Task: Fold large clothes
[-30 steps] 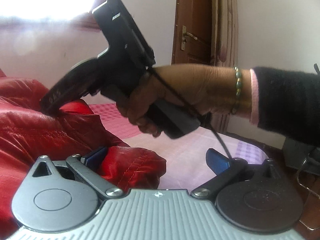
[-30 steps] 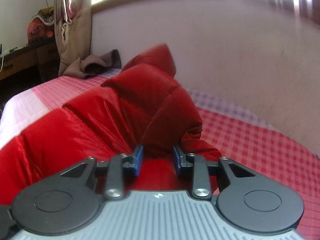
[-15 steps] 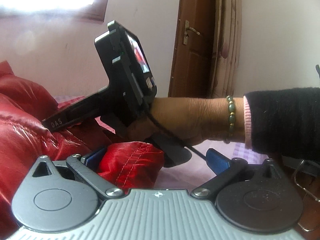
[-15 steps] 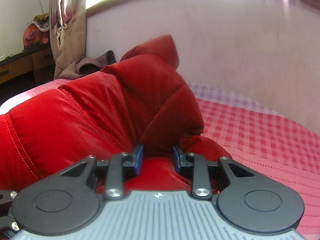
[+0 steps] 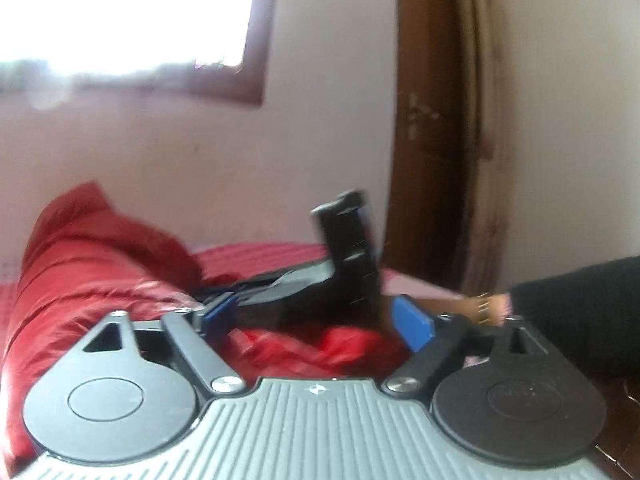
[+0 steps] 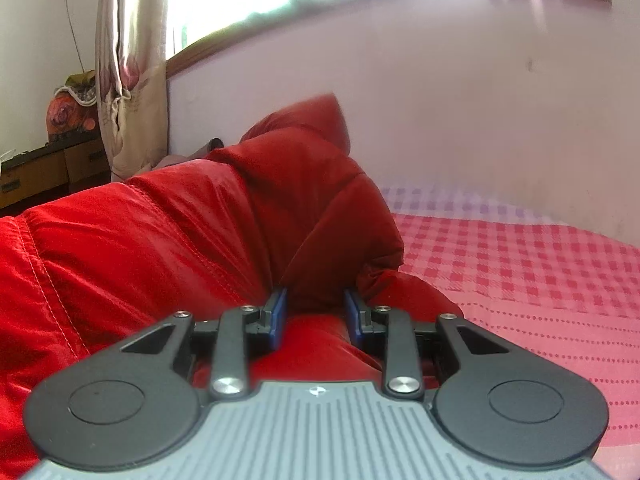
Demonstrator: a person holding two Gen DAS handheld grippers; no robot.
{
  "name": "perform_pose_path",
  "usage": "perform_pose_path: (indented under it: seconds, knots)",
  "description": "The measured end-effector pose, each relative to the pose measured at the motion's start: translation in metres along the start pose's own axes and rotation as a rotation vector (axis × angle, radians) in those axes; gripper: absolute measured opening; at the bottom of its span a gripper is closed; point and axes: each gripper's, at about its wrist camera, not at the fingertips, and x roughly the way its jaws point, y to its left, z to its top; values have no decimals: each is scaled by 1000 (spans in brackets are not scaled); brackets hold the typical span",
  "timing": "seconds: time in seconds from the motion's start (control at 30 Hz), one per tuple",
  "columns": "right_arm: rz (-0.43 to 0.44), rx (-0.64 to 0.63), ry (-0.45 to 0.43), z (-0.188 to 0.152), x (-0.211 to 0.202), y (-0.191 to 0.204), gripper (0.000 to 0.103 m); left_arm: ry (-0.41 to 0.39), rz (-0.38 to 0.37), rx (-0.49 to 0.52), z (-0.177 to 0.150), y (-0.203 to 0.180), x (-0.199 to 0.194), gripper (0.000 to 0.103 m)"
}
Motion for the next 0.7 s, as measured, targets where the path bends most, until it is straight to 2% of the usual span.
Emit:
perform_pose_path:
  seconds: [0.07, 0.3, 0.43, 0.7]
  knots:
    - [-4, 1, -4, -2, -1, 0, 28, 12, 8, 10, -4, 4, 0, 76]
    - [-29, -16, -20, -4, -3, 6, 28, 51, -5, -59, -18, 20, 10, 75]
    - [-47, -33, -27, -5, -5, 9, 28, 97, -20, -110, -14, 30, 16, 75]
    - [-54, -41, -33, -5, -4, 6, 29, 172, 0, -93, -13, 29, 27, 78]
